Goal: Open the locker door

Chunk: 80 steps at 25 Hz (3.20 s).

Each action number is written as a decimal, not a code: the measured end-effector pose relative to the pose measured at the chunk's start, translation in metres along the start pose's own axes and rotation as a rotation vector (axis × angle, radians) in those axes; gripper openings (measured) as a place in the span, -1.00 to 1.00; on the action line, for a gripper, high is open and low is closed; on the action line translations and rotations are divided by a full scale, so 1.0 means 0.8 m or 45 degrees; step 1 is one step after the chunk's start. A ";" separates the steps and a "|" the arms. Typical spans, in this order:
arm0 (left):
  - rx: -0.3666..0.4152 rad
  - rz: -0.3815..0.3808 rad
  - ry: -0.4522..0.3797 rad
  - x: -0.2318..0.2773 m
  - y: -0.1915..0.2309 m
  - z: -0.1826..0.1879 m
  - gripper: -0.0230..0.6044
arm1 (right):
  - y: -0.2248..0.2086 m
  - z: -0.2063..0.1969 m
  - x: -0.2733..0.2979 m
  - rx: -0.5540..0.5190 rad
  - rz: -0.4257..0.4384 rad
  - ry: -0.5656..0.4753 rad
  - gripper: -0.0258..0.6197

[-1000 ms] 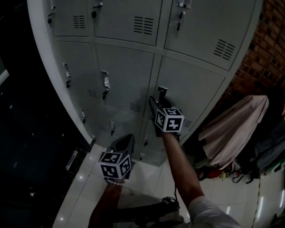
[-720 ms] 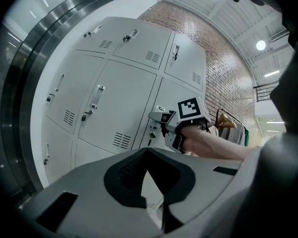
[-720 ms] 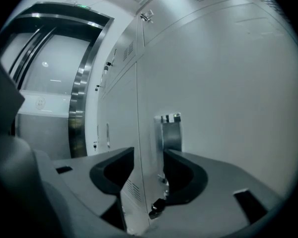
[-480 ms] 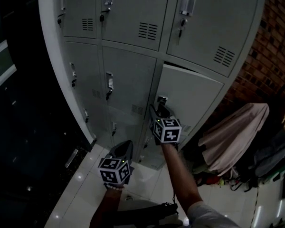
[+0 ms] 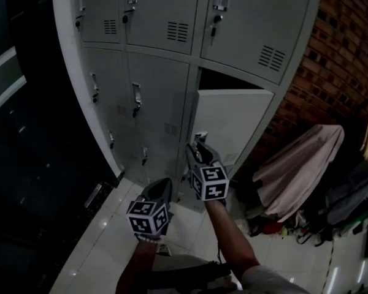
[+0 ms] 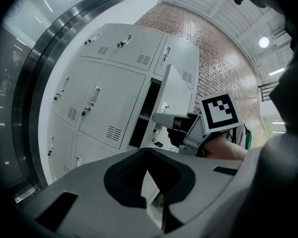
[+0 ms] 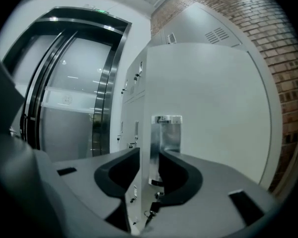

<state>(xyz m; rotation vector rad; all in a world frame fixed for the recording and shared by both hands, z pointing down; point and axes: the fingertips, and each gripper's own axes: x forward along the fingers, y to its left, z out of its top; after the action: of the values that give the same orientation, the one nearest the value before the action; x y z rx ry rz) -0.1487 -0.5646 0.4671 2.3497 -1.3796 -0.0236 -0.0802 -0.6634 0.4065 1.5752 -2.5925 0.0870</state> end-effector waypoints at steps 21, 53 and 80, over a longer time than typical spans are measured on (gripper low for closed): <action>0.052 -0.019 0.085 -0.062 -0.200 -0.104 -0.94 | -0.044 -0.027 -0.226 -0.050 0.096 -0.020 -0.46; 0.090 0.050 0.191 -0.117 -0.301 -0.186 -0.94 | -0.162 -0.050 -0.348 -0.006 -0.051 -0.023 -0.68; 0.069 -0.220 0.132 -0.421 -0.240 -0.183 -0.94 | 0.159 -0.114 -0.599 0.103 -0.240 0.125 -0.91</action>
<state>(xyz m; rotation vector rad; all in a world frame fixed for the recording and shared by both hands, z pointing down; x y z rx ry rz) -0.1288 -0.1506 0.4679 2.4710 -1.1396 0.0855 0.0318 -0.1729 0.4402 1.7864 -2.3829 0.2493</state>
